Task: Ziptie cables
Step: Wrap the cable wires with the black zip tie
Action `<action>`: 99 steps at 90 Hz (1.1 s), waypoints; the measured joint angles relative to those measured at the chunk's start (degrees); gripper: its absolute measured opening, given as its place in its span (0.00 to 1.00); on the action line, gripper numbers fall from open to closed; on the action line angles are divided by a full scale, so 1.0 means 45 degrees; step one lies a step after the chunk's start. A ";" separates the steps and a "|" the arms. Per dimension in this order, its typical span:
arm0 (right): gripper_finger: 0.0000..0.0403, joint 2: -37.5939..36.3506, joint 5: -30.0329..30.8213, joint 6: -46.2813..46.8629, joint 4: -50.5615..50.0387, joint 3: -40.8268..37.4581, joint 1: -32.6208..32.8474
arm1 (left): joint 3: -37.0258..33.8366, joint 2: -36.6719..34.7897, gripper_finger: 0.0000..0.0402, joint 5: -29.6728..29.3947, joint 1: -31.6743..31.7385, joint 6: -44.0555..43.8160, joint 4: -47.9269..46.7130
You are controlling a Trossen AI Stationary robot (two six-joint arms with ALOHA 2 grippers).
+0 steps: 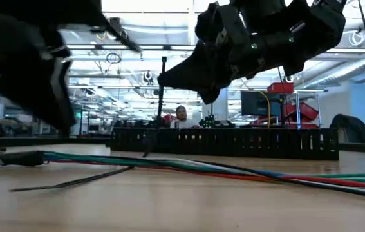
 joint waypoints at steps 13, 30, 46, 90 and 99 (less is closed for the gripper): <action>0.00 0.0000 -0.0210 -0.0129 -0.0002 0.0000 -0.0009 | 0.0005 -0.0011 0.47 -0.1666 0.0045 0.1421 0.2012; 0.00 0.0000 -0.0605 -0.0764 -0.0088 0.0000 -0.0010 | -0.0864 -0.0035 0.47 -0.2501 0.0331 0.2170 0.3755; 0.00 0.0000 -0.0670 -0.0981 -0.0183 0.0000 -0.0010 | -0.2106 -0.0035 0.47 -0.2644 0.0583 0.1528 0.5030; 0.00 0.0000 -0.1277 -0.0981 -0.0460 -0.0005 -0.0018 | -0.5113 -0.0213 0.47 -0.2210 0.1318 0.5052 1.3564; 0.00 0.0000 -0.1277 -0.0980 -0.0457 -0.0005 -0.0040 | -0.5728 -0.0612 0.47 -0.1648 0.1356 0.6168 1.5665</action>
